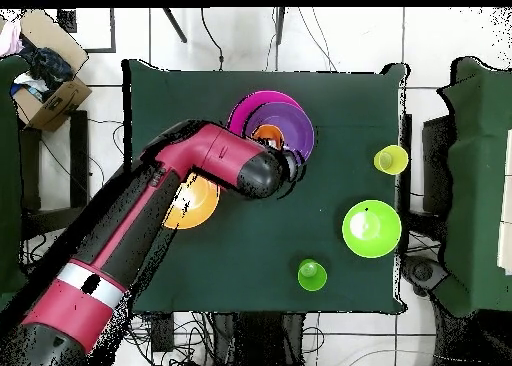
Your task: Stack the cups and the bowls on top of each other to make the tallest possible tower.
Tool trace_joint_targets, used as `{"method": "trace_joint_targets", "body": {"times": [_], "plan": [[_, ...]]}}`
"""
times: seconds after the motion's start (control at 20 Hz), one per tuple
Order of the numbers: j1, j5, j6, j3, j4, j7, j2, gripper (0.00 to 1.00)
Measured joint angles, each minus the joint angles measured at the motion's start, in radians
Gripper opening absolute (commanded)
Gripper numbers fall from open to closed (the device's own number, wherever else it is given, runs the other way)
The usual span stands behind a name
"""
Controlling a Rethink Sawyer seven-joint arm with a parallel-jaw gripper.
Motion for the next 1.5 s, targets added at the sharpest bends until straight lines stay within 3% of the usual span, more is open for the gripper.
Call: {"method": "trace_joint_targets", "body": {"times": [1.0,1.05,1.5], "plan": [[0.000,0.009,0.000,0.000,-0.009,0.000,-0.015,0.00],[0.000,0.010,0.000,0.000,-0.009,0.000,-0.015,1.00],[0.000,0.013,0.000,0.000,-0.010,0.000,-0.016,1.00]]}}
